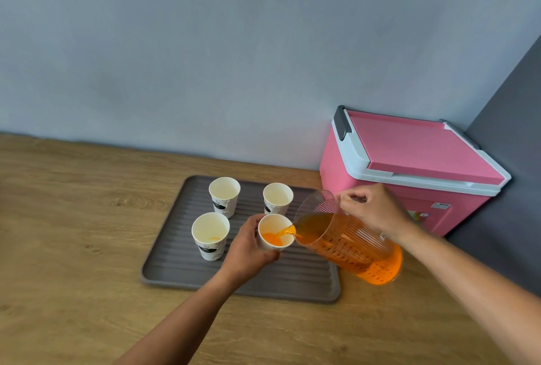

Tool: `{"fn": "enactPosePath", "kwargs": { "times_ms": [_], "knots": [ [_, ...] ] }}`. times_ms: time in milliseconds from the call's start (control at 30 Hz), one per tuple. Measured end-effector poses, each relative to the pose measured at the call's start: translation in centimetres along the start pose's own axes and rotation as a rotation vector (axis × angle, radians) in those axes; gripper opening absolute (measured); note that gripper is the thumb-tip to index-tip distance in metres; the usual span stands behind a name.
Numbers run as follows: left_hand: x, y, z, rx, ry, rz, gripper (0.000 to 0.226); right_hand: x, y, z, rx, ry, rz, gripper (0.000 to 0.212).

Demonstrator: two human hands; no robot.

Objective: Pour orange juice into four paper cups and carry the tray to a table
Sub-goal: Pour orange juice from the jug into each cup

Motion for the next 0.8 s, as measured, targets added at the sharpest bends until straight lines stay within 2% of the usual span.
{"fn": "enactPosePath", "kwargs": {
  "times_ms": [400,533,800],
  "knots": [
    [-0.19,0.11,-0.05,-0.003,-0.020,0.001,0.073,0.05,-0.29,-0.06,-0.003,-0.017,-0.036,0.043],
    [-0.31,0.14,-0.09,-0.001,-0.022,0.002,0.074,0.01,-0.03,0.01,0.000,-0.034,-0.012,0.052],
    [-0.44,0.18,0.03,-0.012,-0.038,0.005,0.075,0.05,0.06,-0.05,-0.015,-0.043,-0.004,0.055]
  ]
}}
Point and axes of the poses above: each hand's wrist, its own x-axis towards the middle knuckle, its own y-axis out of the palm, z = x × y, the point moved 10 cm from there along x, towards the middle knuckle, and after that the axes turned 12 degrees about -x, right-handed, at the moved point
